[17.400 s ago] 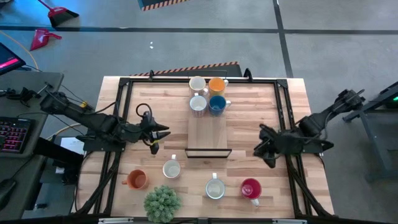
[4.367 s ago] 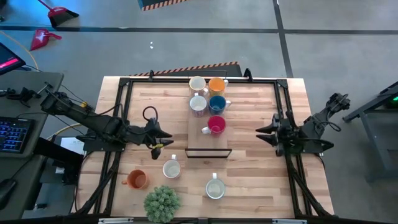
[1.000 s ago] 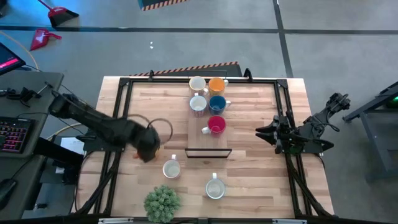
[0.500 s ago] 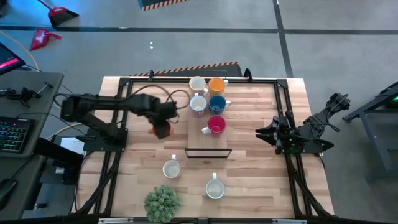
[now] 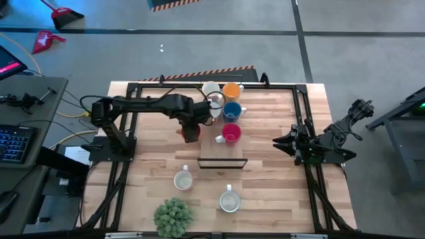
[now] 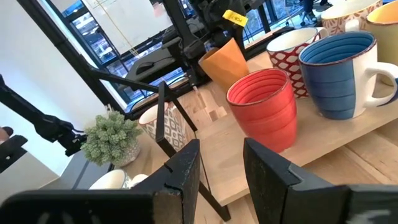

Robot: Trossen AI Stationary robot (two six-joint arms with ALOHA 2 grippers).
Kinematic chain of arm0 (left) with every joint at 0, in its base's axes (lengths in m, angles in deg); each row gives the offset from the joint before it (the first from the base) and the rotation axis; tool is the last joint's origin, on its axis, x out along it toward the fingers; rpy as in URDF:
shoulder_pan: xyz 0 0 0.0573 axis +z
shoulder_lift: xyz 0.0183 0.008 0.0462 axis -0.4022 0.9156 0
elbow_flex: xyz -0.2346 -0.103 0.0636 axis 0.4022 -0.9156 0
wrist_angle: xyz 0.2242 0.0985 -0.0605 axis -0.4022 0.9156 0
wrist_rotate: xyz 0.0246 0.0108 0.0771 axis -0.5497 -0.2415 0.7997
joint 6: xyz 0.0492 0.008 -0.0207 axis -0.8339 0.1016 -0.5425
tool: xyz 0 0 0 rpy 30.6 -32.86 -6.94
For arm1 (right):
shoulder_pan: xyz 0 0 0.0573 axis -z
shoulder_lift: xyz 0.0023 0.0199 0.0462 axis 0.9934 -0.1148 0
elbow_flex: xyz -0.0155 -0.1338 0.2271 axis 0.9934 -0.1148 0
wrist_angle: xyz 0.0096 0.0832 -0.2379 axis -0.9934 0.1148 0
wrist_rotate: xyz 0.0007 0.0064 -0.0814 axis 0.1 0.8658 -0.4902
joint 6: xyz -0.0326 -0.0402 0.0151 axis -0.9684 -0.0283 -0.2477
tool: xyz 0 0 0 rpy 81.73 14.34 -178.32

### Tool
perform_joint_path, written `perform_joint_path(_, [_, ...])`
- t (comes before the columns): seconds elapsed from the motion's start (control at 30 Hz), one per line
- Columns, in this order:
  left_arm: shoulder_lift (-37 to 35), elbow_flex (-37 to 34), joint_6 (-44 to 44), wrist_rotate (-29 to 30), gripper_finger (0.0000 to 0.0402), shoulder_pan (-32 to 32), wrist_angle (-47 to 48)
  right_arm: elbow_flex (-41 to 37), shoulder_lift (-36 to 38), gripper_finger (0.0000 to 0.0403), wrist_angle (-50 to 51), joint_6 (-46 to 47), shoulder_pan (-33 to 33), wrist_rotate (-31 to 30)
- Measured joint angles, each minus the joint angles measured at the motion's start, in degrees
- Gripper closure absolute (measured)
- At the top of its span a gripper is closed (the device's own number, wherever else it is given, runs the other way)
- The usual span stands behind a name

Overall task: Place coffee mugs
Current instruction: Put the orange cup on the shelf aligned with the other red cup

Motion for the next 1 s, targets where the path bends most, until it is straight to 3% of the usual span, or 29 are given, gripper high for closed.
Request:
perform_joint_path(0.37, [4.78, 2.89, -1.79, -0.02, 0.0396, -0.12, -1.31, 0.0, 0.0, 0.0297, 0.0, -0.04, 0.01, -0.02])
perform_joint_path(1.0, [5.15, 4.91, 0.37, -0.22, 0.0396, -0.68, -3.91, 0.0, 0.0, 0.0297, -0.02, -0.2, 0.01, -0.04])
